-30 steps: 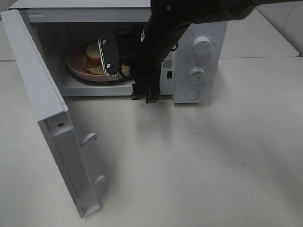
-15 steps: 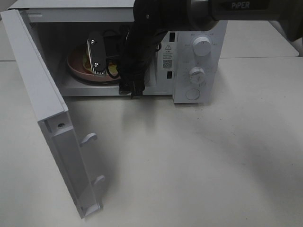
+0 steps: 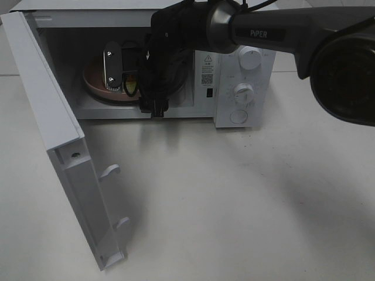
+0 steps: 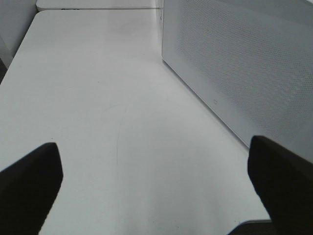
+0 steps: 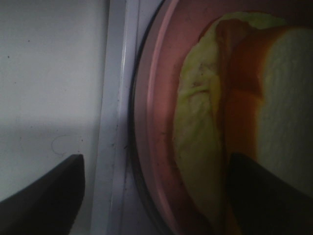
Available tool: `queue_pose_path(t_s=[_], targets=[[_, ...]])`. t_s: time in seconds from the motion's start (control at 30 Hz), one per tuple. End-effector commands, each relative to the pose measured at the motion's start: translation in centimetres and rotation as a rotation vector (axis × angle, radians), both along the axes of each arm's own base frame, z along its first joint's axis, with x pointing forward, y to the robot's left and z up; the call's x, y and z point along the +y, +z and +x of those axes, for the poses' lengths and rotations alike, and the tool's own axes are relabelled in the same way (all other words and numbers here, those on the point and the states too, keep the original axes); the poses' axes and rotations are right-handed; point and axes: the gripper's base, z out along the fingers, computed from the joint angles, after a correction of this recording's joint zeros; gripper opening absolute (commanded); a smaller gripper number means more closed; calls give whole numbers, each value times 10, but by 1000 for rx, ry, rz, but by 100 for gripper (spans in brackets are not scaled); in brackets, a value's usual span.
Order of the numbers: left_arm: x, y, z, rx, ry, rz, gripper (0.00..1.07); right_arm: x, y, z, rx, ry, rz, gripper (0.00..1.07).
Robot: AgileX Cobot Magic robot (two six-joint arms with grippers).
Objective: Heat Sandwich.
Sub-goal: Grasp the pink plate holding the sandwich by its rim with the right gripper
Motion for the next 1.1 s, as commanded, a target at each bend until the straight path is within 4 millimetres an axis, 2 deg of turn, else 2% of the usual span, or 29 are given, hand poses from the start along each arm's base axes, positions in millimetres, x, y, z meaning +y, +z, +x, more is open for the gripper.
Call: queue_pose_path(t_s=[0.03, 0.53, 0.67, 0.8, 0.93, 1.07, 1.1], targets=[[0, 1, -2, -29, 6, -5, 98, 2, 0, 2, -5, -7, 6, 76], [0, 1, -2, -29, 6, -5, 98, 3, -1, 2, -16, 14, 4, 76], [0, 1, -2, -29, 6, -5, 98, 6, -6, 4, -28, 25, 14, 76], [0, 1, -2, -29, 6, -5, 98, 10, -19, 6, -4, 18, 28, 76], [0, 1, -2, -29, 6, -5, 98, 10, -20, 6, -2, 18, 27, 76], [0, 1, -2, -29, 6, -5, 98, 10, -20, 6, -1, 17, 27, 65], [0, 1, -2, -29, 6, -5, 98, 10, -20, 6, 5, 10, 28, 54]])
